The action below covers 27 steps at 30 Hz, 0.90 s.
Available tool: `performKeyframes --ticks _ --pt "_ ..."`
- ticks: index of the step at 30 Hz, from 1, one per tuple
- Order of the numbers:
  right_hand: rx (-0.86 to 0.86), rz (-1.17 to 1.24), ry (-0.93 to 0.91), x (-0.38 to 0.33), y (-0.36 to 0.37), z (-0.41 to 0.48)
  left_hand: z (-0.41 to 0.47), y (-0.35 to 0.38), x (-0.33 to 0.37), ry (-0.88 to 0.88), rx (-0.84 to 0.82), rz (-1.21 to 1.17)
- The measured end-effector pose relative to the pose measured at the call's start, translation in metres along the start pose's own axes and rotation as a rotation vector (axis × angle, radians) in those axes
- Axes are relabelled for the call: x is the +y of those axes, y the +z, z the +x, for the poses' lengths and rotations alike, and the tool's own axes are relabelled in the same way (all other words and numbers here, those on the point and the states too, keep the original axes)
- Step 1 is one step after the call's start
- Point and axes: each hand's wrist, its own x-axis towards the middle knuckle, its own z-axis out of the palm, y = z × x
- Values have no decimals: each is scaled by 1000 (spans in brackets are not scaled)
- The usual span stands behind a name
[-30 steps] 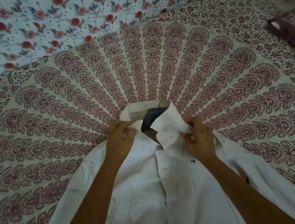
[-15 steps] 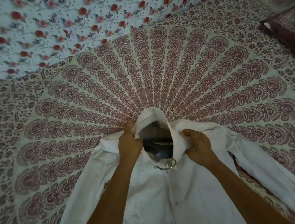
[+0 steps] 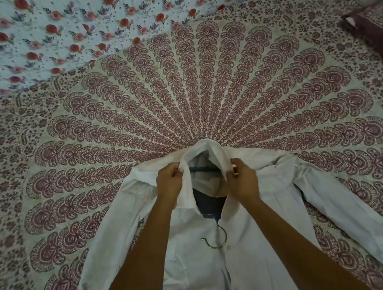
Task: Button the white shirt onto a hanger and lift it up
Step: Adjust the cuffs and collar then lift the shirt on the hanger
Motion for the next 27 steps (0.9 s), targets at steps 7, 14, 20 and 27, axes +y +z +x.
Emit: performKeyframes --ticks 7,14,20,27 --pt "-103 446 154 -15 -22 50 35 -14 11 -254 -41 -230" --pt "-430 439 51 -30 -64 78 57 -19 17 -211 -34 -373" --pt "-435 216 -40 -36 -73 93 60 -23 15 43 -90 -134" --pt "-426 276 27 -42 -65 87 68 -19 16 -278 -64 -325"
